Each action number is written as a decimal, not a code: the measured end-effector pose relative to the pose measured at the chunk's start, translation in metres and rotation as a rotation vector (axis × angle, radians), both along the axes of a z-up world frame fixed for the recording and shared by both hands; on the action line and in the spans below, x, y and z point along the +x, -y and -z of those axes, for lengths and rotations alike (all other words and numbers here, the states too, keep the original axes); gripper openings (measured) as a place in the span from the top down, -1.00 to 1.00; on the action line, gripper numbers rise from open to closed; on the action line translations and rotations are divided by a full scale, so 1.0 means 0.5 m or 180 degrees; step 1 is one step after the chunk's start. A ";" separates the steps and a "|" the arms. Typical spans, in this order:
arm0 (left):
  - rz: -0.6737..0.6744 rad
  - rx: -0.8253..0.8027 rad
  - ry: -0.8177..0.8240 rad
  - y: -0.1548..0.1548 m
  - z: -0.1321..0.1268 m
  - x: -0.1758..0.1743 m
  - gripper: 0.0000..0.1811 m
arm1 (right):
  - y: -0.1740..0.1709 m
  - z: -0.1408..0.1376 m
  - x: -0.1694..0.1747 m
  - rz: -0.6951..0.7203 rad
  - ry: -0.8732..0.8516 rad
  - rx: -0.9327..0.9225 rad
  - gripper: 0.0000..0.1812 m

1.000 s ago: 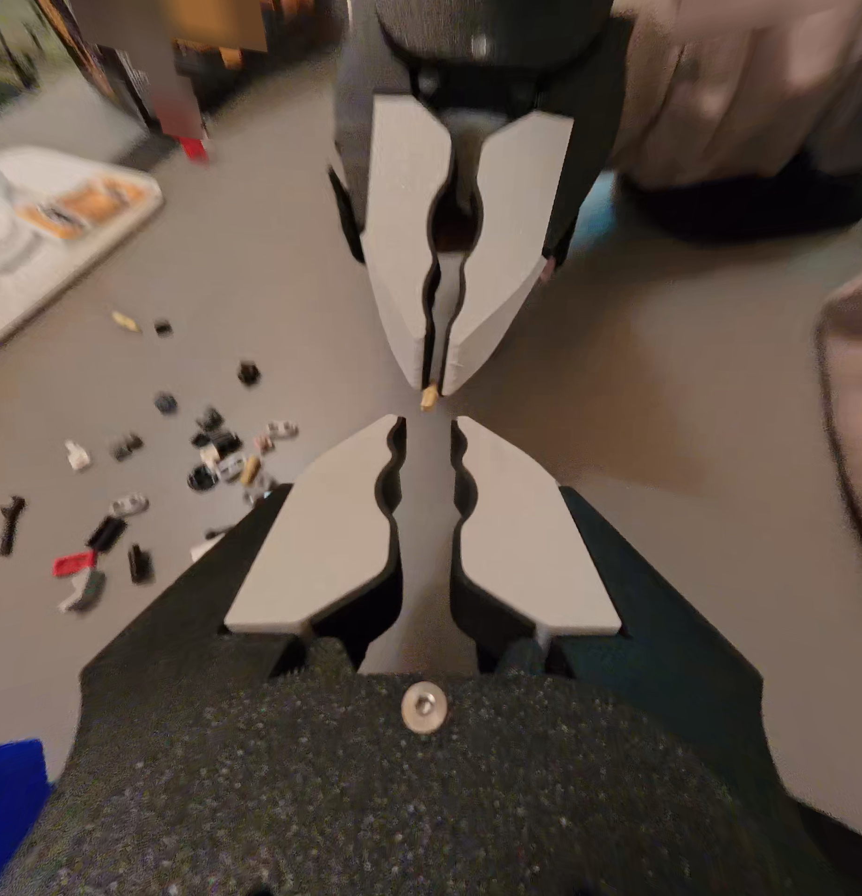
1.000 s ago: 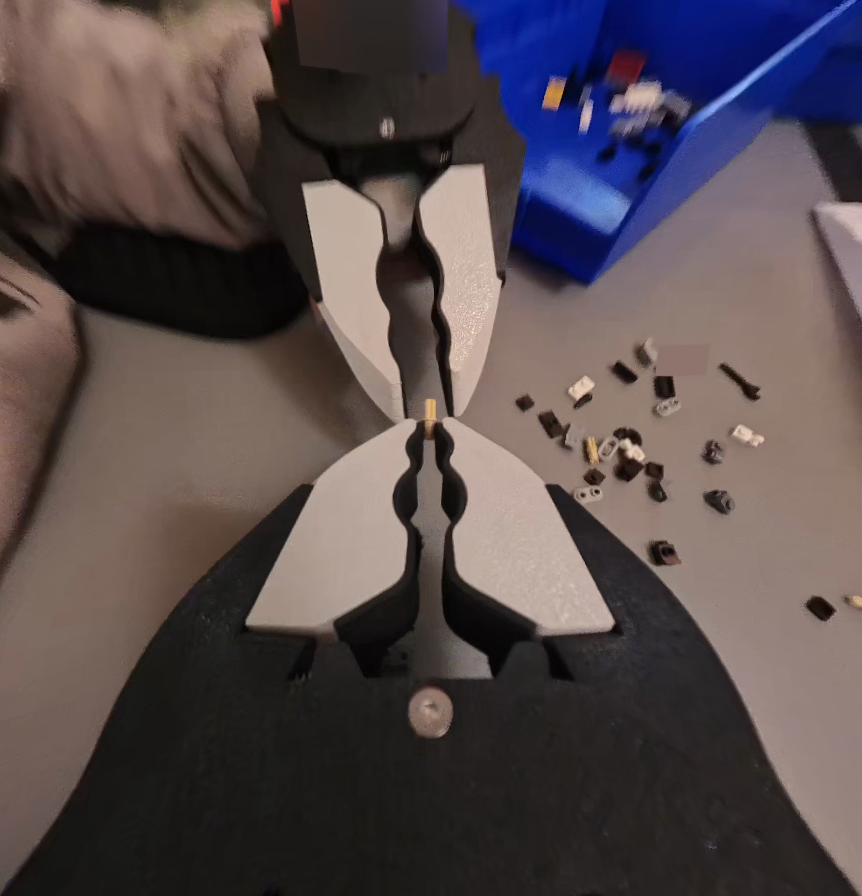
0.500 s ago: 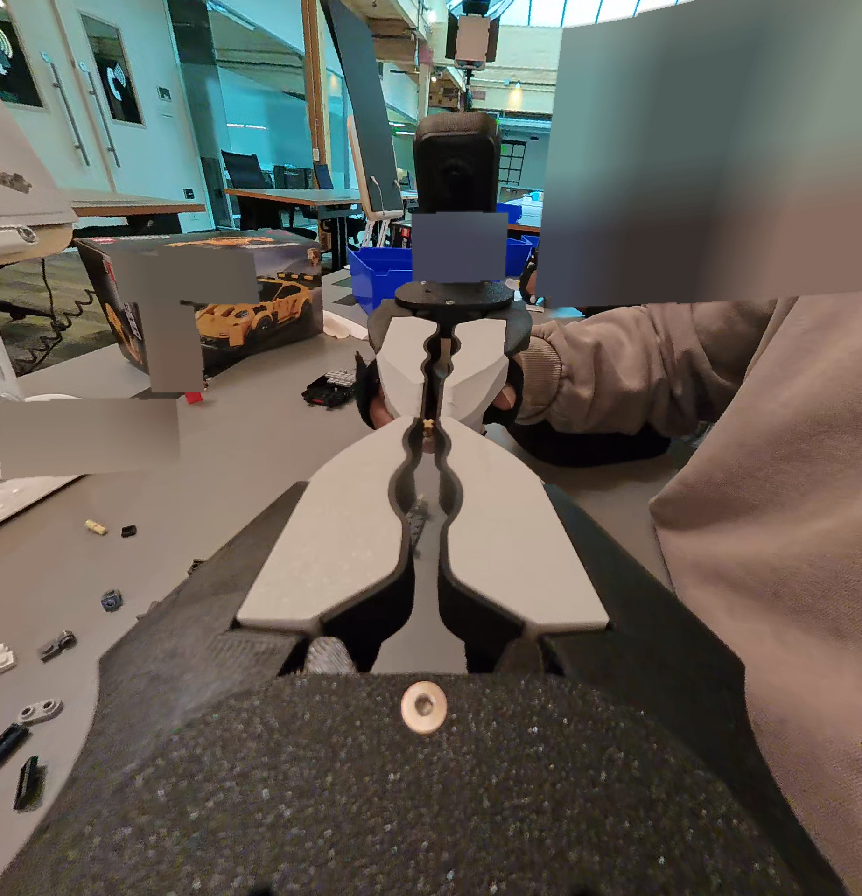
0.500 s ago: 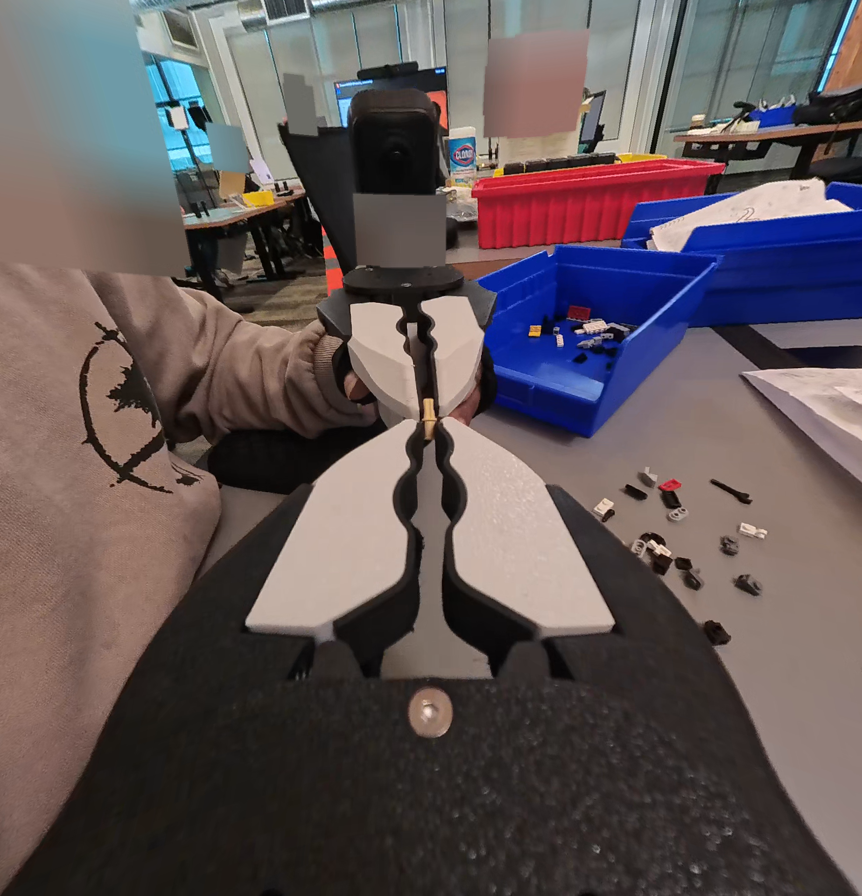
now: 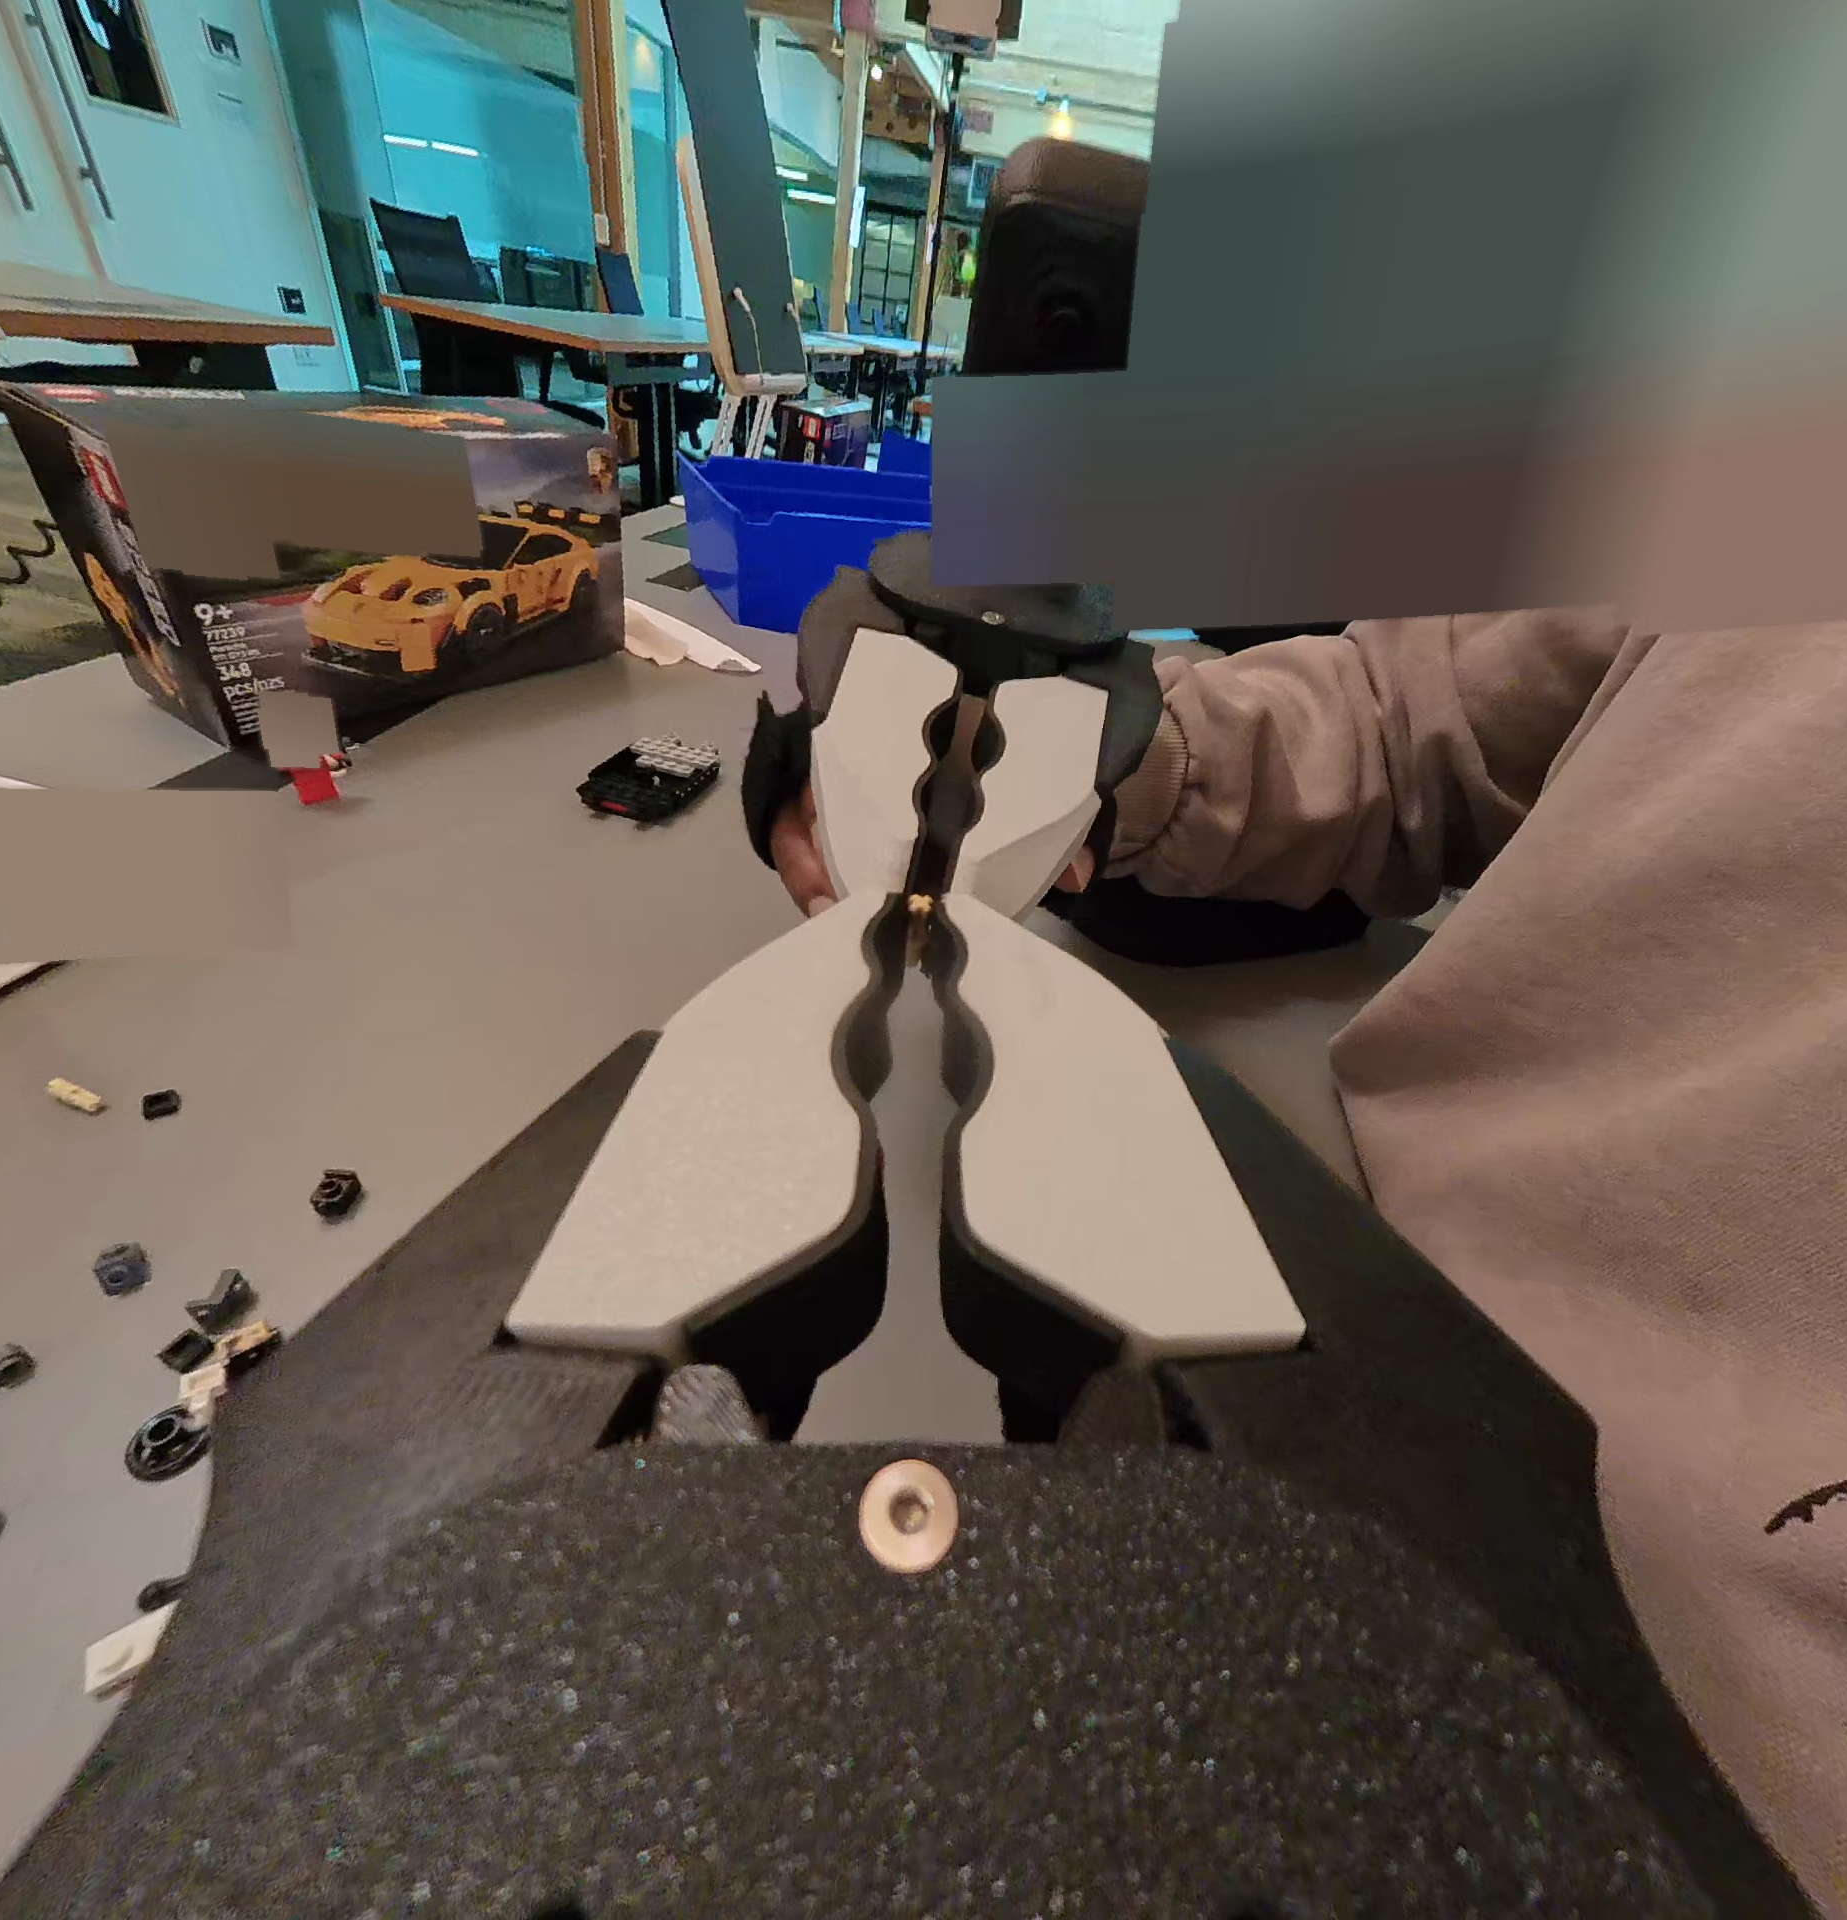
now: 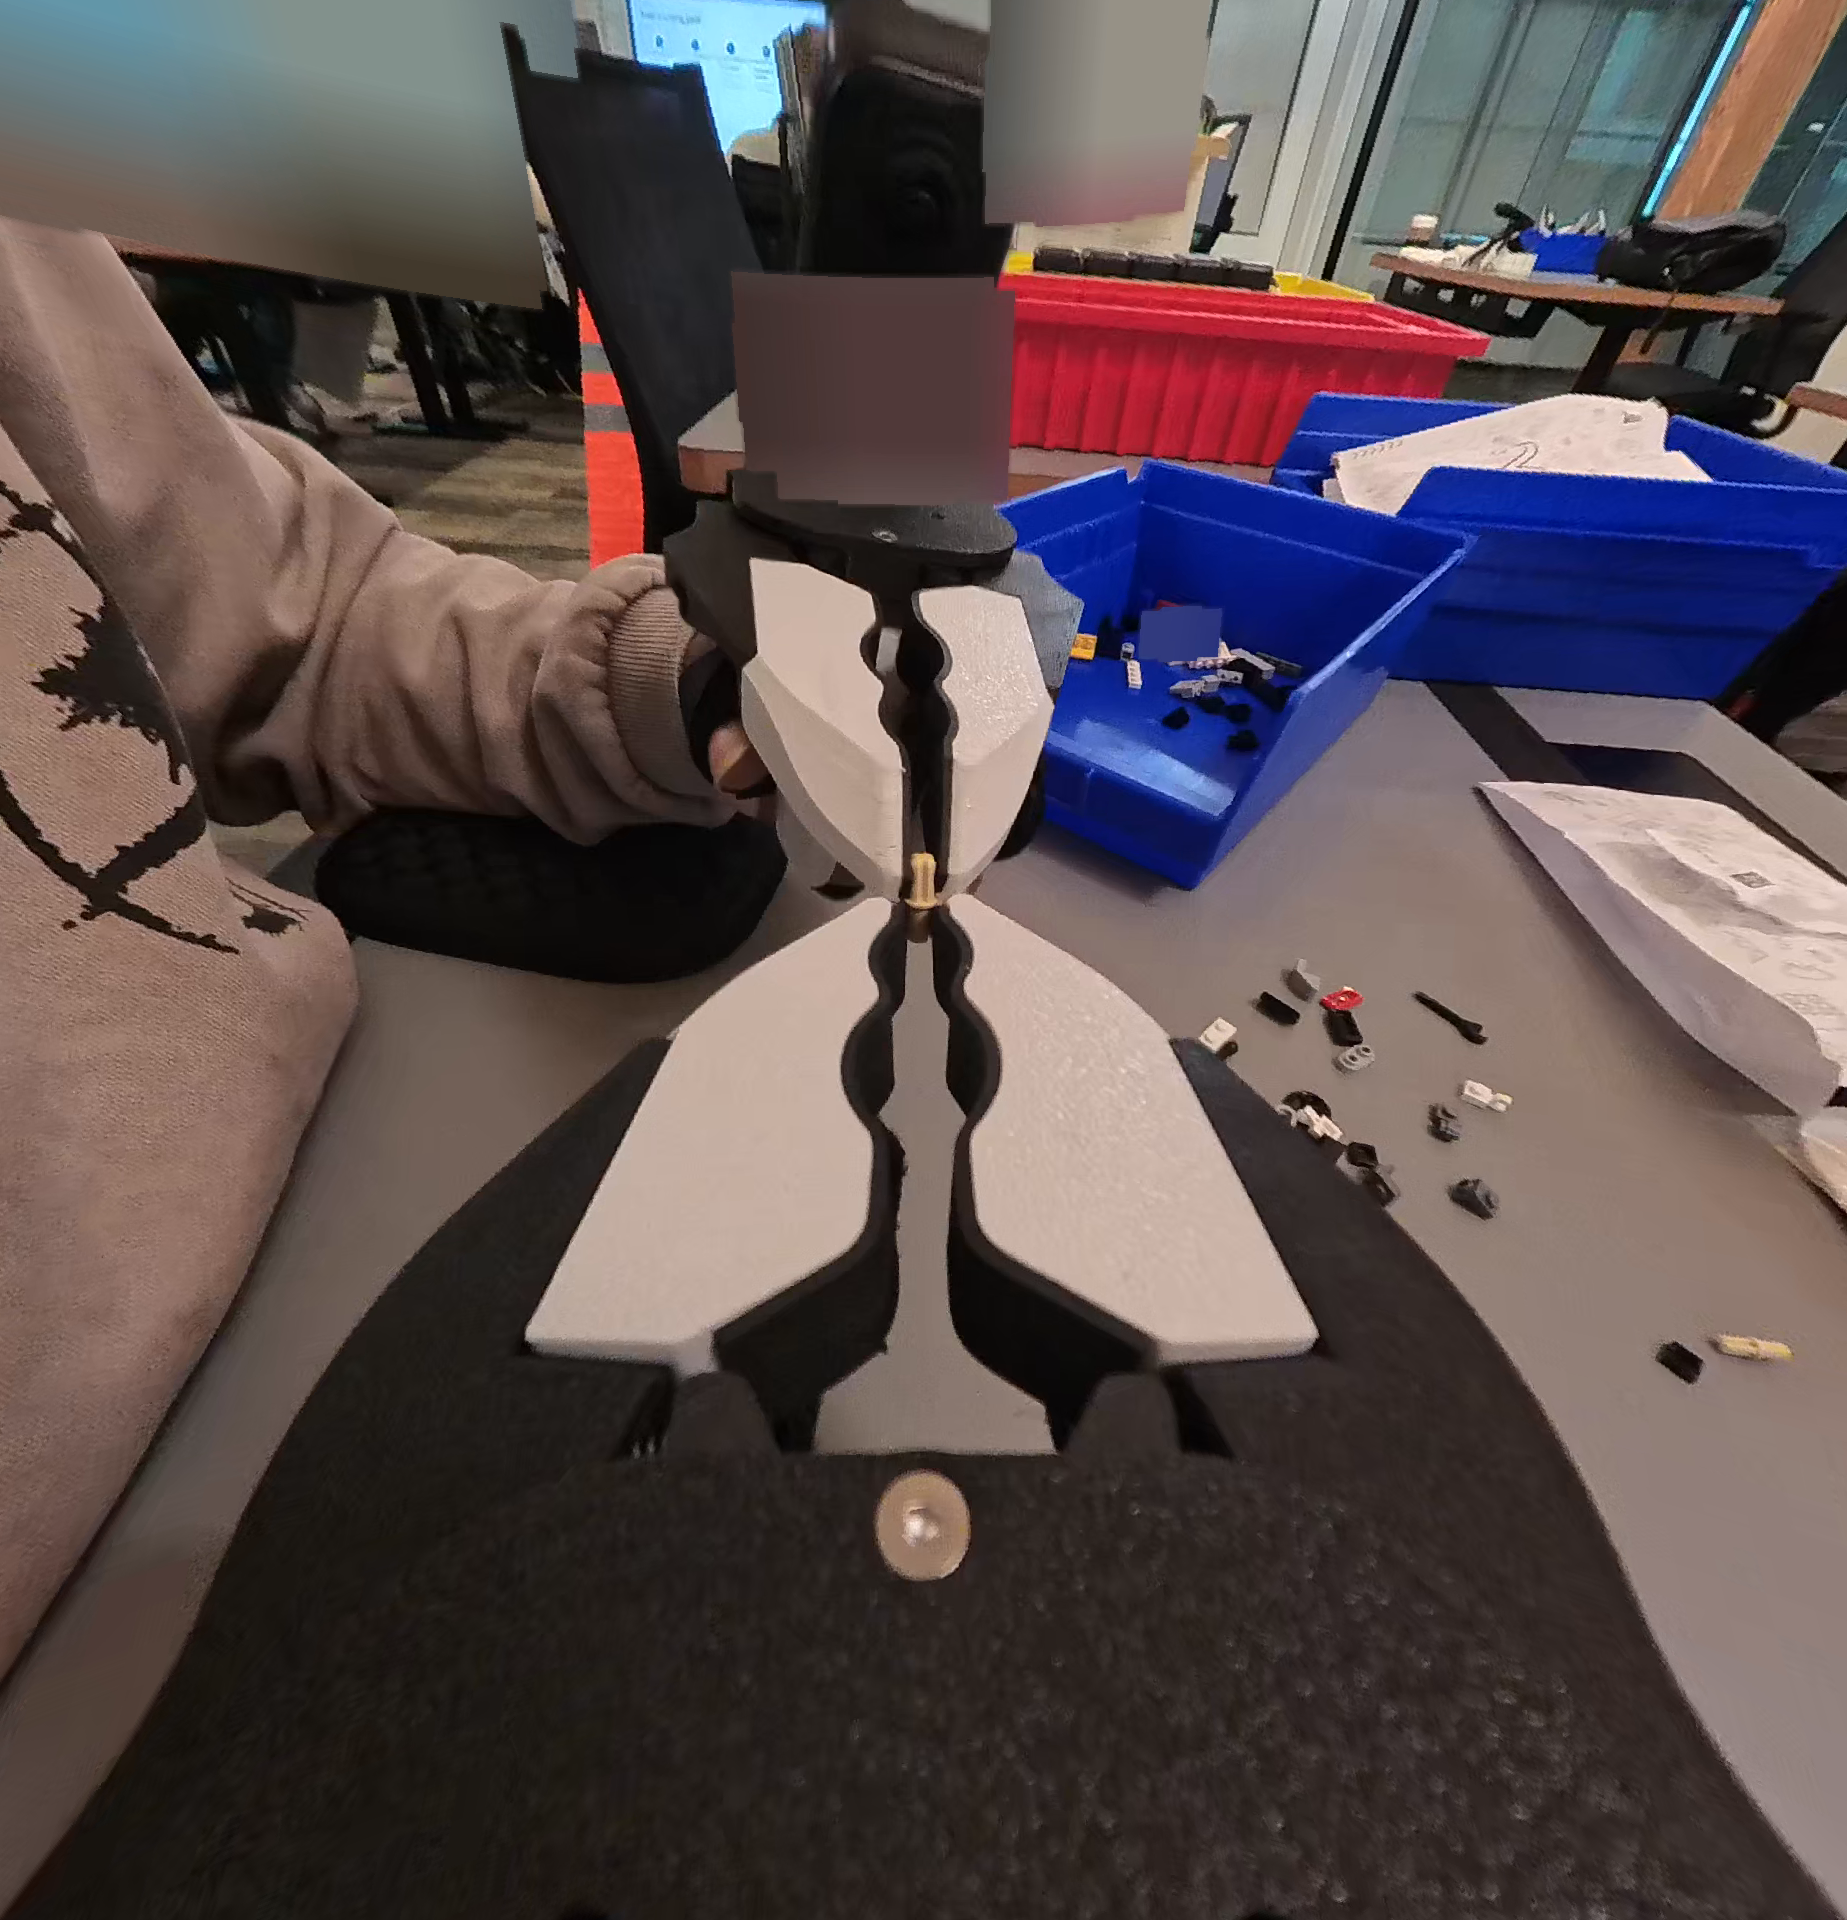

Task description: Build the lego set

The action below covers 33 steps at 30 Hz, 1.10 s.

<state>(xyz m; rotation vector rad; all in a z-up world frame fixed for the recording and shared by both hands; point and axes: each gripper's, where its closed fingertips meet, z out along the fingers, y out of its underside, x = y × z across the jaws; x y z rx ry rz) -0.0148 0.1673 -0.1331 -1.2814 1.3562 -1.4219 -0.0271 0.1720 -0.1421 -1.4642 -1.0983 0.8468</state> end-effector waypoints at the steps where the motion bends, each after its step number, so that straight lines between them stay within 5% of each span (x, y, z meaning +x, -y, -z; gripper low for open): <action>1: 0.0007 -0.0046 0.0060 0.000 -0.004 0.001 0.95 | 0.000 -0.003 0.002 -0.0013 -0.0091 -0.0008 0.95; 5: 0.0100 -0.0444 0.0321 -0.005 -0.021 -0.002 0.89 | 0.005 -0.047 0.018 -0.0140 -0.0809 -0.0100 0.96; 11: 0.0659 -0.1366 0.0636 0.030 -0.048 0.007 0.89 | 0.022 -0.069 0.017 -0.0189 -0.0939 0.0250 0.96; 25: 0.0809 -0.2265 0.0561 0.019 -0.035 0.019 0.82 | 0.009 -0.040 0.019 0.0395 0.0393 0.1668 0.95; 33: 0.0468 -0.1988 0.0383 0.001 -0.014 0.028 0.83 | -0.009 -0.019 0.026 0.0597 0.0776 0.1873 0.92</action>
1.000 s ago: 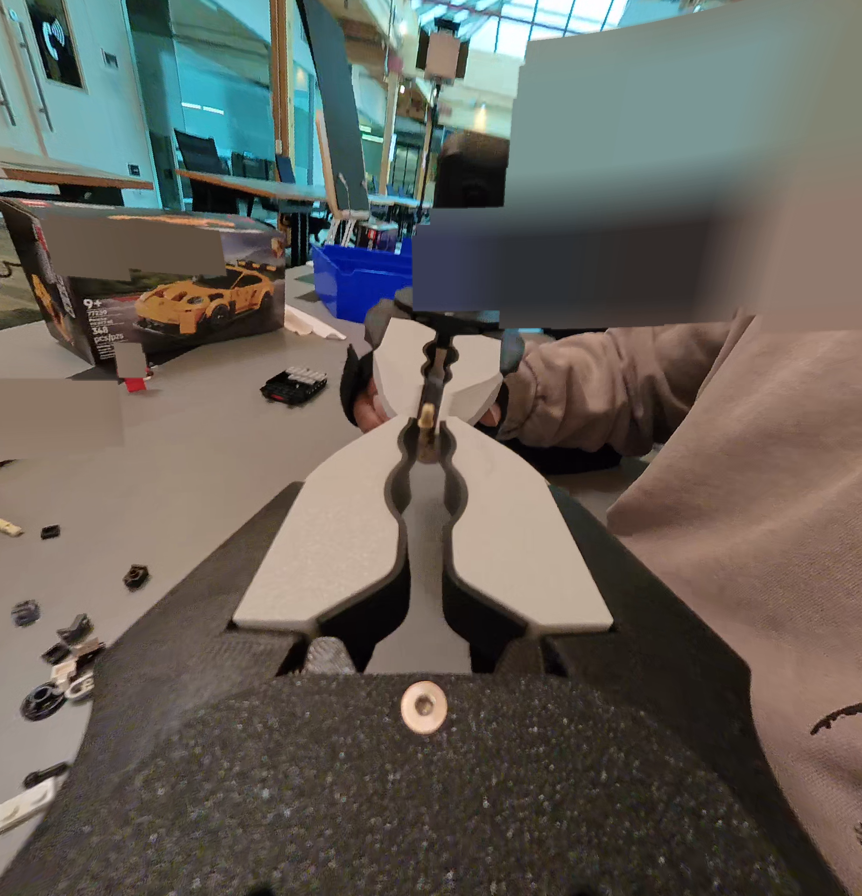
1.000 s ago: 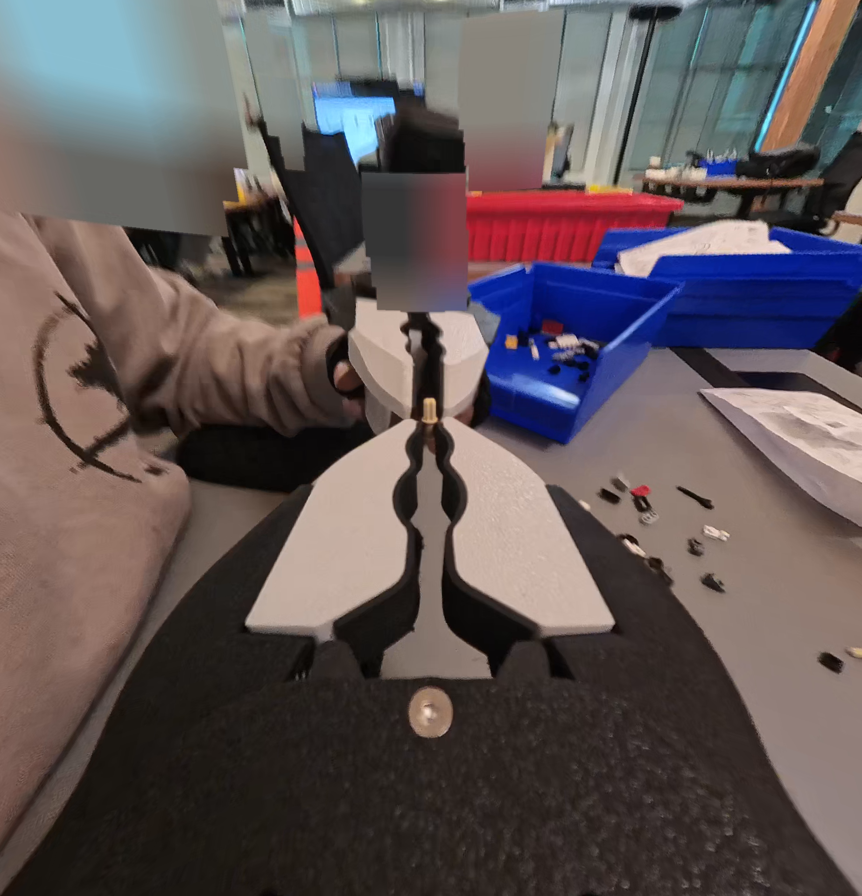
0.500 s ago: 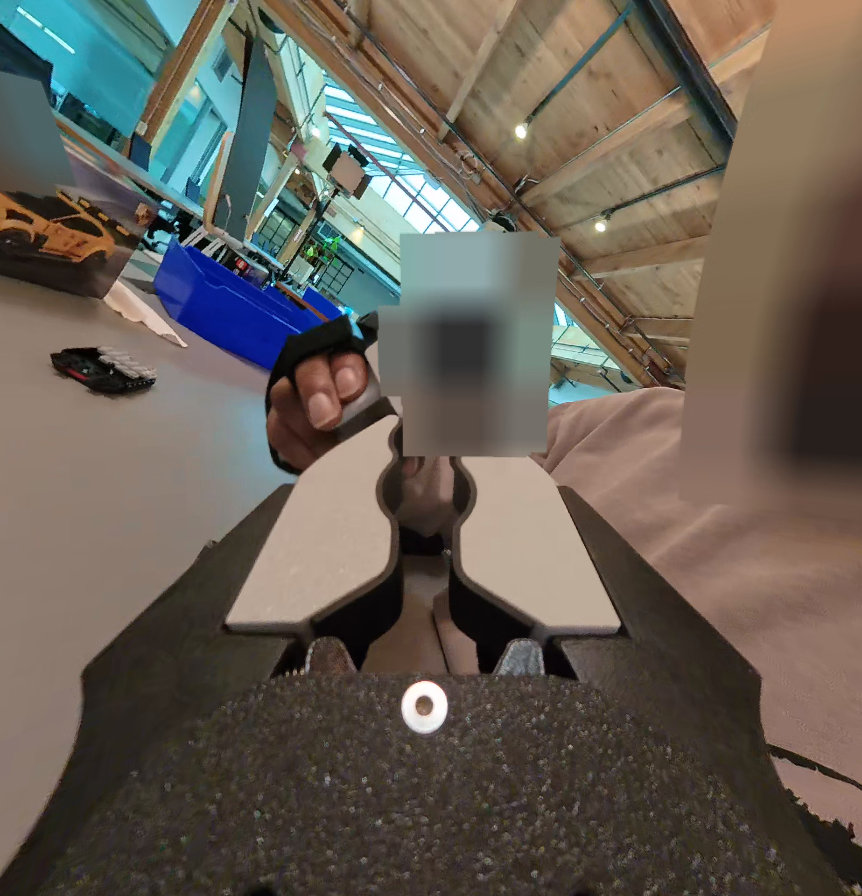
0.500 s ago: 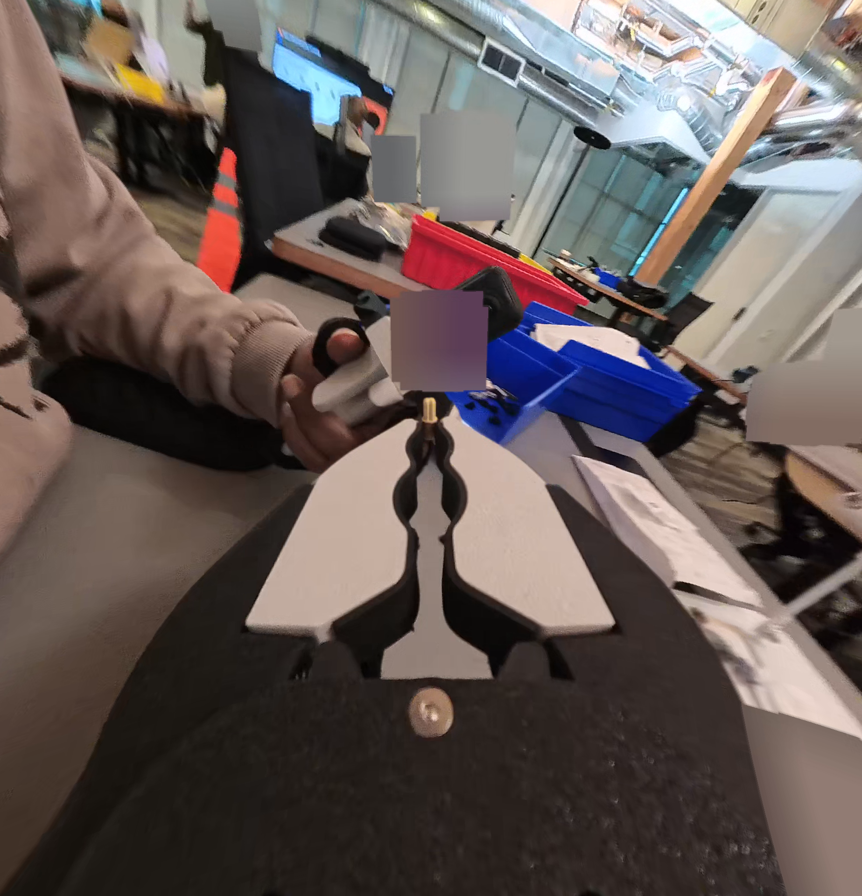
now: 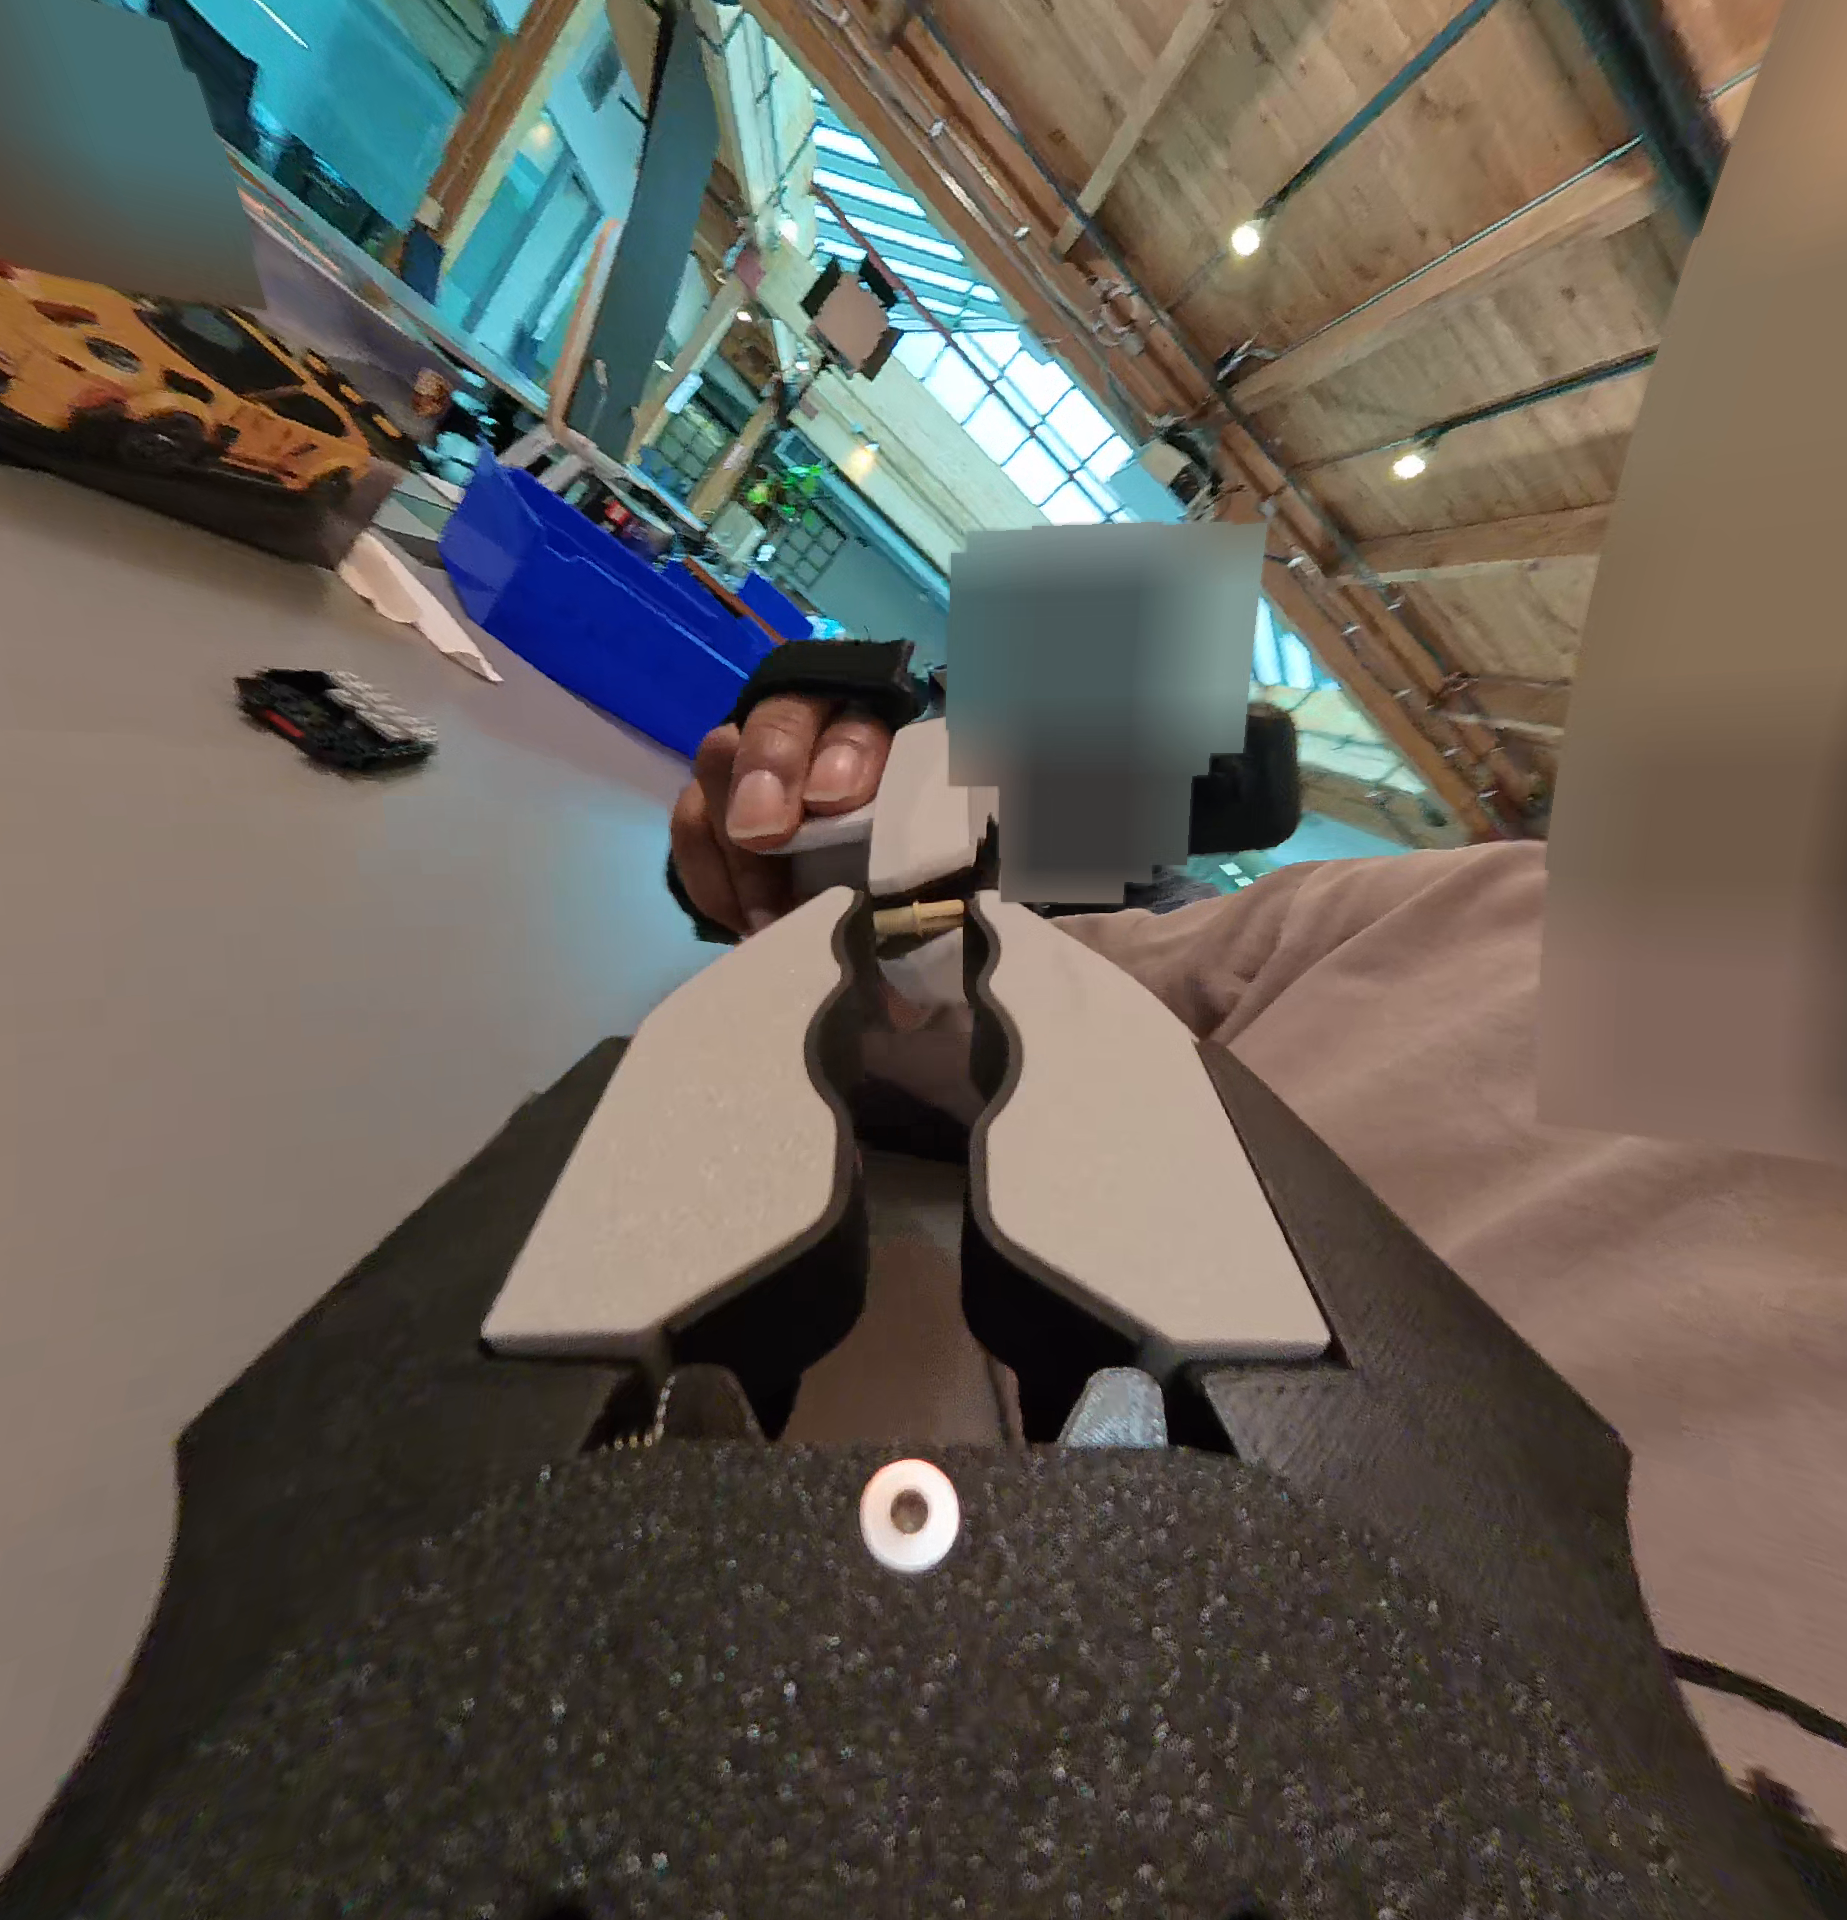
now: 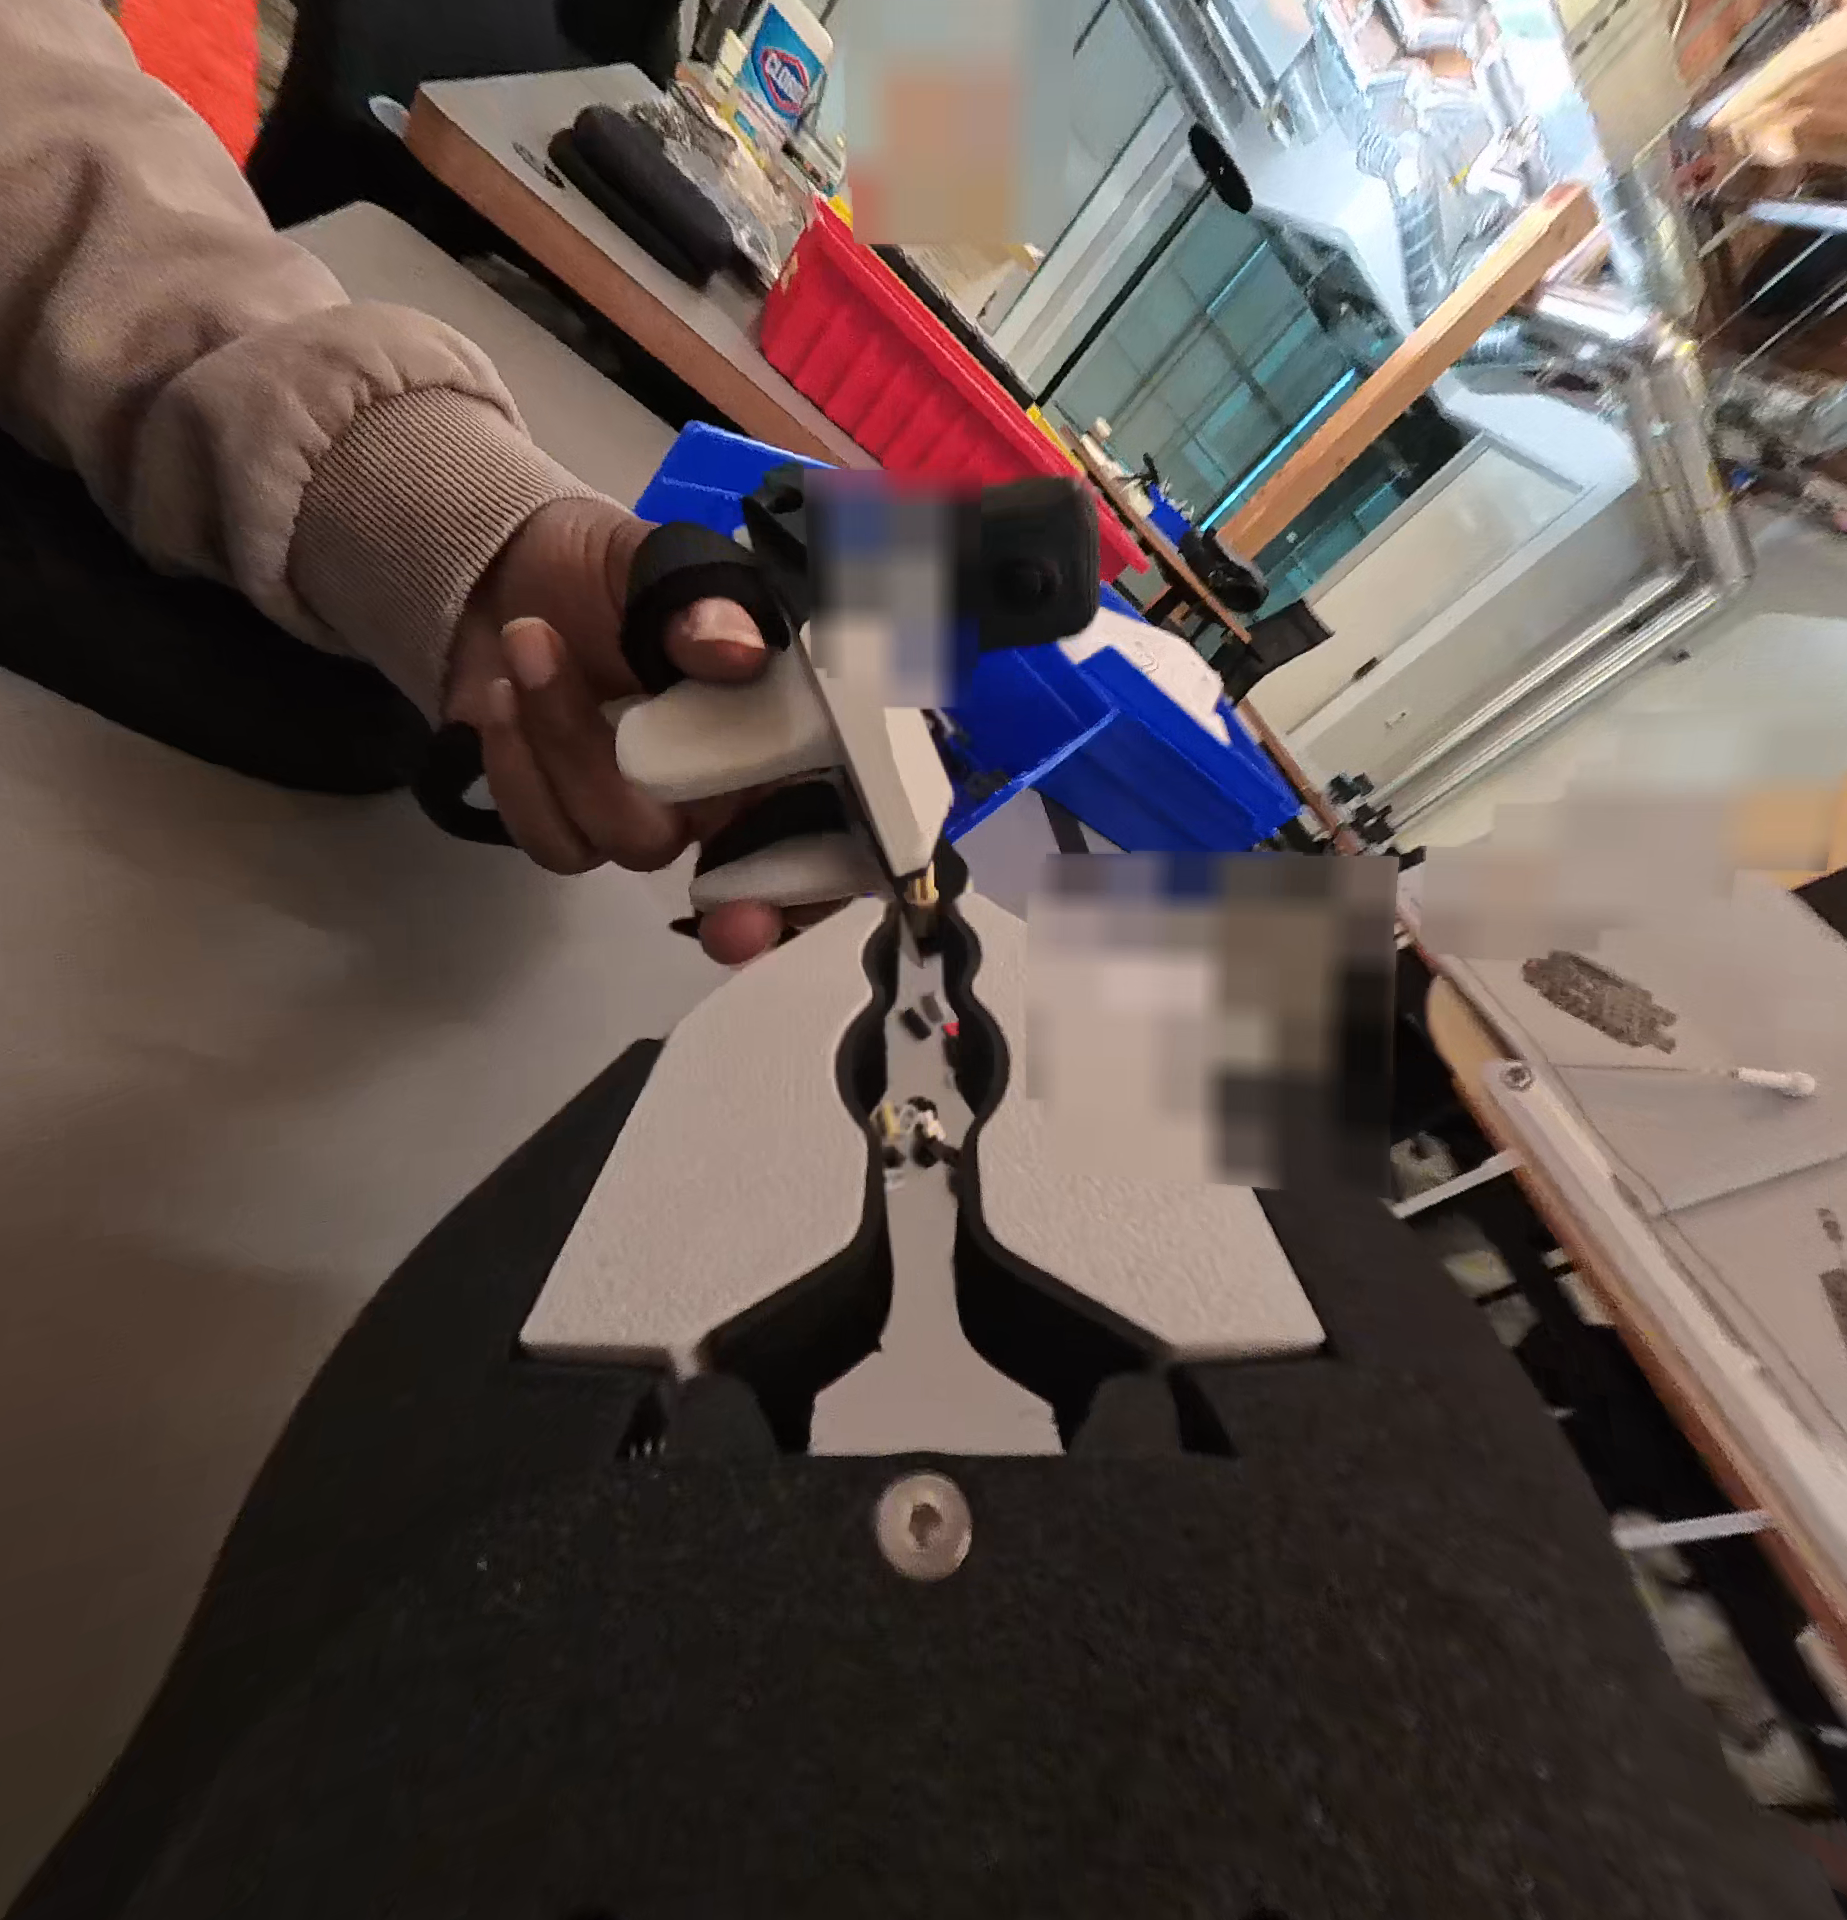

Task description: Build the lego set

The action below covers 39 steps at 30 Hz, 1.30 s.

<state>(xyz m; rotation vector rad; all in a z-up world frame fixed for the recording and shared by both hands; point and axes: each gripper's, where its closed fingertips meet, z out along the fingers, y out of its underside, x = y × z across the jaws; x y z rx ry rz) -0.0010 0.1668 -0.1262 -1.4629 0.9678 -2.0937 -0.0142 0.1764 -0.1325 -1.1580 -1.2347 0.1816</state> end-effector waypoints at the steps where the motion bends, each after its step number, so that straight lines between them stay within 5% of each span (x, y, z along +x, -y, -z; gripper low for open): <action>1: -0.0104 0.0170 -0.0033 -0.004 0.001 -0.001 0.83 | -0.001 0.000 0.003 -0.0036 -0.0088 -0.0194 0.87; 7: -0.1123 0.2293 -0.0508 -0.033 0.013 -0.007 0.82 | -0.004 -0.022 0.038 -0.0686 -0.1410 -0.2417 0.84; 11: -0.1798 0.3456 -0.0709 -0.051 0.011 -0.008 0.82 | -0.016 -0.015 0.021 -0.0734 -0.1940 -0.3331 0.85; 16: -0.2302 0.4499 -0.0835 -0.057 0.007 -0.008 0.82 | -0.027 -0.004 -0.003 -0.0646 -0.2397 -0.3861 0.84; 22: -0.2503 0.5167 -0.0970 -0.057 0.010 -0.003 0.83 | -0.028 0.007 -0.004 -0.0465 -0.2131 -0.3701 0.90; 29: -0.2098 0.4928 -0.0889 -0.042 0.034 0.009 0.81 | -0.016 0.027 0.015 -0.0388 -0.1295 -0.3228 0.96; 36: -0.1139 0.2778 -0.0582 -0.015 0.036 0.007 0.77 | -0.006 0.059 0.056 -0.0158 -0.0017 -0.2089 0.96; 39: -0.0939 0.2412 -0.0632 -0.014 0.047 0.009 0.82 | 0.005 0.062 0.044 -0.0186 0.0183 -0.1825 0.96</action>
